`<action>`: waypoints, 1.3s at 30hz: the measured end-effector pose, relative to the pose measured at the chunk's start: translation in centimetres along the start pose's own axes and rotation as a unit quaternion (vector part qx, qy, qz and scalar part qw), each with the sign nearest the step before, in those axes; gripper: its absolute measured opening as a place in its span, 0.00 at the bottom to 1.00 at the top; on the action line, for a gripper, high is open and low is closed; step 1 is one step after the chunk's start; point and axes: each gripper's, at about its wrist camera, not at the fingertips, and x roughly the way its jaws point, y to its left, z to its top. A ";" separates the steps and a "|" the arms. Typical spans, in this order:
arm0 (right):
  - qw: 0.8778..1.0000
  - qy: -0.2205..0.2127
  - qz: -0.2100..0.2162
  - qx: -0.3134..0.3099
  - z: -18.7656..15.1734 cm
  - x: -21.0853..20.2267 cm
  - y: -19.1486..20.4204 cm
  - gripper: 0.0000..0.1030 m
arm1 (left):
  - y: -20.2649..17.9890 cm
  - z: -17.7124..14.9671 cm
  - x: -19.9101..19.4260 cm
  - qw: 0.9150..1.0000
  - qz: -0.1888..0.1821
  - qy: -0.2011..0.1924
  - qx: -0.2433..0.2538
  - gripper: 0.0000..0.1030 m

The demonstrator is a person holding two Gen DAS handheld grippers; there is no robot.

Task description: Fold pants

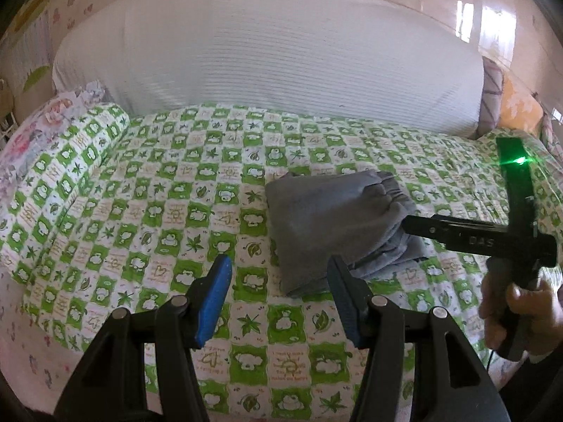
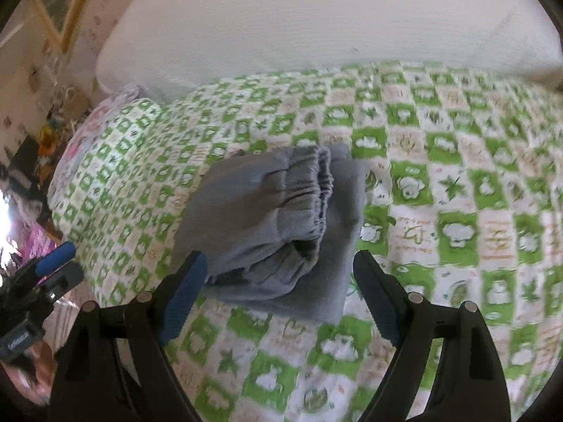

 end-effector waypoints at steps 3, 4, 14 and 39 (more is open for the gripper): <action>0.999 0.019 0.020 0.041 0.1 2.0 -1.6 0.83 | 0.4 0.0 1.0 1.000 0.000 0.007 -0.002 0.55; 0.997 0.027 0.037 0.055 -0.1 2.6 -1.9 0.83 | 0.4 0.0 1.4 1.000 0.000 0.010 -0.002 0.55; 0.998 0.047 0.035 0.024 0.4 2.1 -2.7 0.38 | 0.3 -0.1 3.5 0.999 -0.014 0.028 -0.002 0.55; 0.983 -0.015 0.022 -0.179 -1.5 -8.1 4.6 0.72 | -1.4 0.4 -2.2 0.998 0.008 -0.035 0.044 0.66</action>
